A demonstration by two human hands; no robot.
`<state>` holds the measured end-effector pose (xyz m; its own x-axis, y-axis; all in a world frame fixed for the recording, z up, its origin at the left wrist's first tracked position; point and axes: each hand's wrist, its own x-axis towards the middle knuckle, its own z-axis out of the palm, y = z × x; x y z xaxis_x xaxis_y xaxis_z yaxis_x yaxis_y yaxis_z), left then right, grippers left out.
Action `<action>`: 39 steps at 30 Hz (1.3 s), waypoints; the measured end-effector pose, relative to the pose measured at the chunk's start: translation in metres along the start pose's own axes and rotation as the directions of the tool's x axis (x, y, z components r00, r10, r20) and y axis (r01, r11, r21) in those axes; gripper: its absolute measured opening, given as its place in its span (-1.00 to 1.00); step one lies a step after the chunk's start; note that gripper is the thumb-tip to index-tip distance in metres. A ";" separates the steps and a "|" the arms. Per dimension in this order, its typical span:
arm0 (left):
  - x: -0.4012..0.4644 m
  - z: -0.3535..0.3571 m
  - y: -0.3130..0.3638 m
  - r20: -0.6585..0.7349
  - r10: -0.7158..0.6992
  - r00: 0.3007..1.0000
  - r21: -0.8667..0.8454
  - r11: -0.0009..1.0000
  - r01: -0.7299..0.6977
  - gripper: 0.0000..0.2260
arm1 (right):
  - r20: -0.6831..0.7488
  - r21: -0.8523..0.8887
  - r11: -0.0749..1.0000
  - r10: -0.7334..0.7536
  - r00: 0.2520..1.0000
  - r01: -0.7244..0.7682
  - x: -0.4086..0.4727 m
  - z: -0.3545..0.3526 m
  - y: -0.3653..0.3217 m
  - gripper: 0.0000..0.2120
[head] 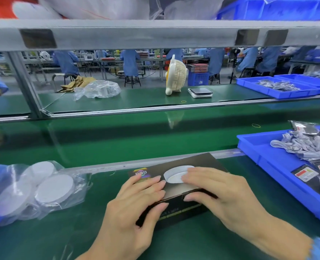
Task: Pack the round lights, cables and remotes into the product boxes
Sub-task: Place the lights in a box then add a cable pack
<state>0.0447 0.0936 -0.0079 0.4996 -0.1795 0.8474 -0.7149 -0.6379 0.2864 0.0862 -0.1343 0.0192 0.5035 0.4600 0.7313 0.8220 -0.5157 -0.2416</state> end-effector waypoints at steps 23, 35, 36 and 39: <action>-0.005 0.019 -0.013 0.417 -0.398 0.817 0.078 0.911 0.405 -0.31 | 0.321 0.110 0.991 0.038 0.946 -0.077 0.027 0.088 0.000 -0.81; -0.006 0.018 -0.015 0.423 -0.400 0.813 0.062 0.908 0.414 -0.32 | 0.329 0.122 0.987 0.062 0.942 -0.107 0.027 0.089 -0.001 -0.81; -0.006 0.018 -0.015 0.426 -0.401 0.811 0.060 0.907 0.416 -0.31 | 0.331 0.120 0.987 0.064 0.941 -0.110 0.027 0.089 -0.001 -0.81; -0.005 0.017 -0.015 0.431 -0.408 0.805 0.049 0.901 0.430 -0.31 | 0.339 0.124 0.985 0.072 0.938 -0.120 0.026 0.089 -0.001 -0.81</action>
<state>0.0615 0.0915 -0.0241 0.9044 -0.2073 0.3730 -0.4057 -0.6886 0.6010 0.1223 -0.0573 -0.0186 0.6214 0.6397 0.4524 0.7823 -0.4736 -0.4046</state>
